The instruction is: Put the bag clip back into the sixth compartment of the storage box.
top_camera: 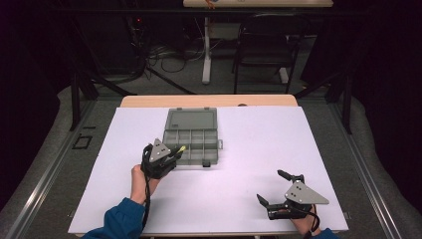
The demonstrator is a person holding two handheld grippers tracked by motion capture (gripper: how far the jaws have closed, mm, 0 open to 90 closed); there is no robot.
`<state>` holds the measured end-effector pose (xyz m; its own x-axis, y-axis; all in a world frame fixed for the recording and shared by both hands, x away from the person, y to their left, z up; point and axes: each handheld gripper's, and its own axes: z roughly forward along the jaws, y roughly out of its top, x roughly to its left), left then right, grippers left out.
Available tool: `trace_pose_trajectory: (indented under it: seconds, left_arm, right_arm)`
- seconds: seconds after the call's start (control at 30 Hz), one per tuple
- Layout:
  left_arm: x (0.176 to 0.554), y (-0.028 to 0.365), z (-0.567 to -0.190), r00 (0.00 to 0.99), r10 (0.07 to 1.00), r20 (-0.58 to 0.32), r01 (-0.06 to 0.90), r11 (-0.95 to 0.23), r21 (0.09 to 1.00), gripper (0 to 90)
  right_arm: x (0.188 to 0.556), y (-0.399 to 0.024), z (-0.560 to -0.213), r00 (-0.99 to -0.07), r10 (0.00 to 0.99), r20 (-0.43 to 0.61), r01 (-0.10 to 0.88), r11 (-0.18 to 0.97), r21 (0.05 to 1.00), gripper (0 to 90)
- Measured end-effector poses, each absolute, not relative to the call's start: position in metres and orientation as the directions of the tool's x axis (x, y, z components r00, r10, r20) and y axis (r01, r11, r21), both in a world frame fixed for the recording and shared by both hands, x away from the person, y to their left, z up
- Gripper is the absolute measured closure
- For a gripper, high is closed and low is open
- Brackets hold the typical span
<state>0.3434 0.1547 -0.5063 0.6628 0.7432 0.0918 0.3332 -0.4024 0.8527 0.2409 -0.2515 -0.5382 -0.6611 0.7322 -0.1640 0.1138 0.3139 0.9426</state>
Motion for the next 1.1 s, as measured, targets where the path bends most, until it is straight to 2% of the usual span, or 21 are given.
trace_pose_trajectory:
  seconds: [1.1]
  left_arm:
    - [0.369, 0.152, -0.518, 0.665, 0.742, 0.083, 0.34, -0.4, 0.851, 79.9]
  right_arm:
    - [0.241, -0.252, -0.538, -0.662, 0.731, -0.162, 0.117, 0.314, 0.942, 0.5]
